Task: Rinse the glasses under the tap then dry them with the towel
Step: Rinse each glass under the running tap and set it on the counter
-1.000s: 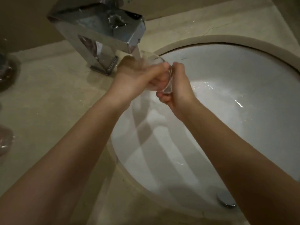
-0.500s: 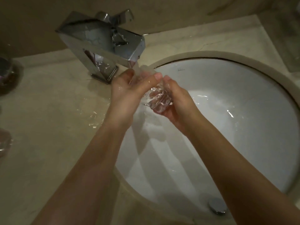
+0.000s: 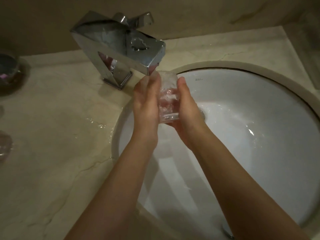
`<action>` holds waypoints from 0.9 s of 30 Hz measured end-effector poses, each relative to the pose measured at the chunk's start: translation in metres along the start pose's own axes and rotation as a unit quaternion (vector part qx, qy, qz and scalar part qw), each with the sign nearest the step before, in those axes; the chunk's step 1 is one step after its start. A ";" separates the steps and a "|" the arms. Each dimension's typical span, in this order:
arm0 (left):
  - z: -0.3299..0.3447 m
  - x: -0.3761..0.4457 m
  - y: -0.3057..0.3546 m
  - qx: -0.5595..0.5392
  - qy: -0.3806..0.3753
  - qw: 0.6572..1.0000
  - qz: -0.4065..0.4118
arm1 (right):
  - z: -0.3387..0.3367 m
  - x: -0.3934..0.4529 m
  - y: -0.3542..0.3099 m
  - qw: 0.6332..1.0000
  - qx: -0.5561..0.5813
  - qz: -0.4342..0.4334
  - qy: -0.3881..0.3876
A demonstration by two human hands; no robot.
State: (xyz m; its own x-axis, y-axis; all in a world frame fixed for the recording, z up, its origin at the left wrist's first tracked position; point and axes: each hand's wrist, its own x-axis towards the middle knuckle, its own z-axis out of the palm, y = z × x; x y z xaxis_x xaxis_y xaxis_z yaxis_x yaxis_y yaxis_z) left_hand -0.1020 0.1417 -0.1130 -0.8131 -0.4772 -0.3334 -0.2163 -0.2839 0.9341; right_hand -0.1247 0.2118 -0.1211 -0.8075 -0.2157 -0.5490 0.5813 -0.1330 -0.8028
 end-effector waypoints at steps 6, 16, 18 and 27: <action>-0.001 0.000 -0.005 -0.039 0.015 0.999 -0.024 | 0.001 0.002 0.003 0.999 -0.038 -0.010 0.031; -0.009 -0.007 -0.012 -0.068 -0.010 0.997 -0.034 | 0.006 0.003 0.008 0.998 -0.048 -0.007 0.034; -0.010 -0.007 -0.013 -0.071 -0.022 0.997 -0.034 | 0.007 0.000 0.011 0.998 -0.058 -0.019 0.023; -0.015 -0.003 -0.008 -0.075 -0.044 0.994 -0.060 | 0.007 0.003 0.008 0.998 -0.052 0.000 0.021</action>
State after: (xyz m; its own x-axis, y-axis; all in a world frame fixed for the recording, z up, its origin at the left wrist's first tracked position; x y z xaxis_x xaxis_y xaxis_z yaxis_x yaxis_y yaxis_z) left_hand -0.0898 0.1333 -0.1210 -0.8319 -0.3601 -0.4221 -0.2360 -0.4589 0.8566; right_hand -0.1221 0.2034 -0.1272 -0.8124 -0.1749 -0.5563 0.5694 -0.0316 -0.8215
